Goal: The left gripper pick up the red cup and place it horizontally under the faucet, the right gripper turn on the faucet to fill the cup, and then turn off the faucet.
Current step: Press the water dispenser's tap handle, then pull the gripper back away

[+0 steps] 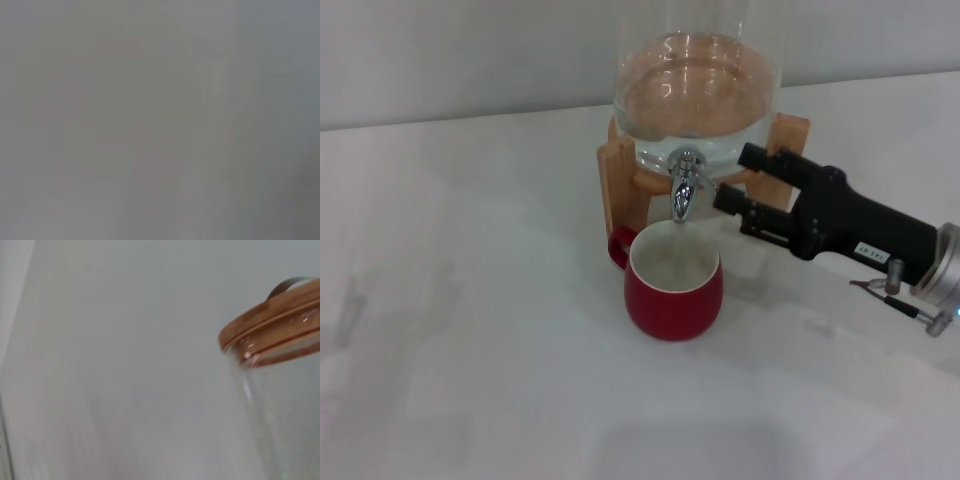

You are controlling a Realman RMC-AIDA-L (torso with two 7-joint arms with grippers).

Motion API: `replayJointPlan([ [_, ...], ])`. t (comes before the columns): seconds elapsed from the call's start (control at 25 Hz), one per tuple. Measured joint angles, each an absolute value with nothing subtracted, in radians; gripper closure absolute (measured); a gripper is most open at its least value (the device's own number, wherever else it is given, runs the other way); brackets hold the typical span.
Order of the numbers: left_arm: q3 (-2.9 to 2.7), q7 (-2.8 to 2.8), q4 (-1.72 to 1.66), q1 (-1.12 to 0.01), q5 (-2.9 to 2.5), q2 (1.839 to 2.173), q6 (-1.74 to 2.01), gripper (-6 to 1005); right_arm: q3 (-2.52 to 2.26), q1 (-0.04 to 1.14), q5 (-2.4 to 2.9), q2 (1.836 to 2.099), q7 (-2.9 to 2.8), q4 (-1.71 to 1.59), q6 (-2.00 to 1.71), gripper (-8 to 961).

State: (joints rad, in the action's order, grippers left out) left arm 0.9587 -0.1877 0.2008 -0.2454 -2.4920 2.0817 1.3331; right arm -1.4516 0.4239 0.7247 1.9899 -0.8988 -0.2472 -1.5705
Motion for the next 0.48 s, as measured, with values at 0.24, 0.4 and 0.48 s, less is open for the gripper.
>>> replayJointPlan([
  [0.24, 0.960, -0.187, 0.200, -0.244, -2.488, 2.082, 1.331, 122, -1.441, 0.384, 0.733, 1.988, -0.901, -0.299, -1.625, 173],
  [0.4, 0.960, -0.187, 0.198, -0.244, -2.487, 2.082, 1.330, 122, -1.452, 0.362, 0.748, 1.989, -0.903, -0.309, -1.691, 173],
  [0.48, 0.959, -0.187, 0.198, -0.245, -2.487, 2.082, 1.330, 122, -1.453, 0.356, 0.756, 1.992, -0.903, -0.309, -1.722, 173],
])
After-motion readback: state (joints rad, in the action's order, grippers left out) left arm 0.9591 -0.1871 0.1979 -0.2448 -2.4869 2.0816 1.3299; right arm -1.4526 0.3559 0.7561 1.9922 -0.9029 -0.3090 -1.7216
